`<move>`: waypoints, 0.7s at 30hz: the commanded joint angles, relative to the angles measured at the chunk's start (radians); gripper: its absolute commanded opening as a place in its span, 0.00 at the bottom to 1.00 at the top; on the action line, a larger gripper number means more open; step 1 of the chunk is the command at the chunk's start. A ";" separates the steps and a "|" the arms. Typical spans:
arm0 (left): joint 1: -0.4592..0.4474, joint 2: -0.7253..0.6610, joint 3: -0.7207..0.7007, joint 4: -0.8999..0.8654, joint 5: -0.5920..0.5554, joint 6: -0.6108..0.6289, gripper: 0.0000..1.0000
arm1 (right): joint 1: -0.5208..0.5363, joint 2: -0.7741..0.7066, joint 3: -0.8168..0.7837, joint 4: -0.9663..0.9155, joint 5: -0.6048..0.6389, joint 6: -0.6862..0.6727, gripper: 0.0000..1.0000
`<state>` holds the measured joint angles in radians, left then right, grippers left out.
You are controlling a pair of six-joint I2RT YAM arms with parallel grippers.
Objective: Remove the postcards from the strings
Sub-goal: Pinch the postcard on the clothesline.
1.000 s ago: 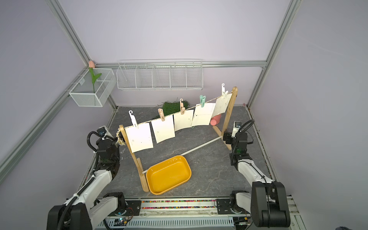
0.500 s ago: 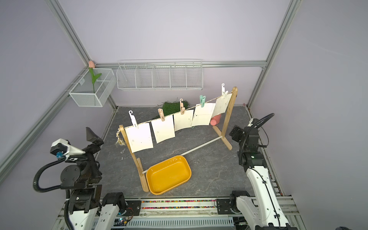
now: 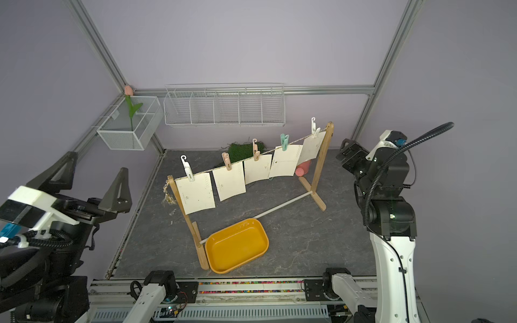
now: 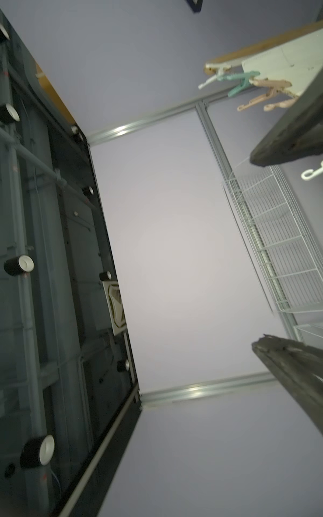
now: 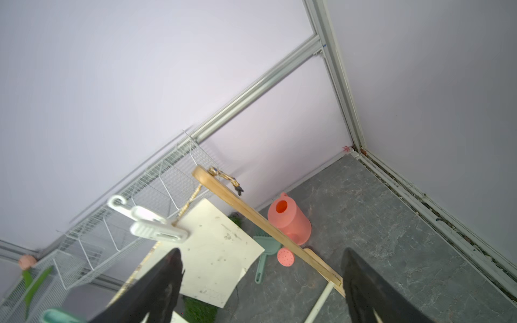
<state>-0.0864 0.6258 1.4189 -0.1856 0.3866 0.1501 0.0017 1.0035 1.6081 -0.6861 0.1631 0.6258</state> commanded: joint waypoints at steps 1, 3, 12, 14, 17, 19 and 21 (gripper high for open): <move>-0.017 0.119 0.029 0.033 0.261 -0.059 0.97 | 0.002 0.046 0.142 -0.156 0.015 0.146 0.89; -0.050 0.181 0.047 0.055 0.317 -0.081 0.97 | 0.001 0.095 0.241 -0.210 -0.033 0.179 0.89; -0.566 0.457 0.251 -0.351 0.067 0.328 0.99 | -0.006 0.301 0.493 -0.331 -0.397 0.417 0.89; -0.675 0.533 0.315 -0.428 0.004 0.394 0.99 | -0.008 0.321 0.510 -0.320 -0.440 0.478 0.89; -0.764 0.596 0.369 -0.474 -0.022 0.421 0.99 | -0.010 0.336 0.520 -0.302 -0.470 0.529 0.89; -0.811 0.597 0.347 -0.427 -0.033 0.419 0.99 | -0.014 0.349 0.540 -0.317 -0.471 0.531 0.89; -0.862 0.597 0.325 -0.390 -0.031 0.419 0.99 | -0.020 0.360 0.555 -0.331 -0.468 0.532 0.89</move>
<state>-0.8989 1.2427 1.7409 -0.5678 0.3904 0.5034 -0.0093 1.3697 2.1242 -1.0031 -0.2611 1.1019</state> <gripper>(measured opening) 0.988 0.887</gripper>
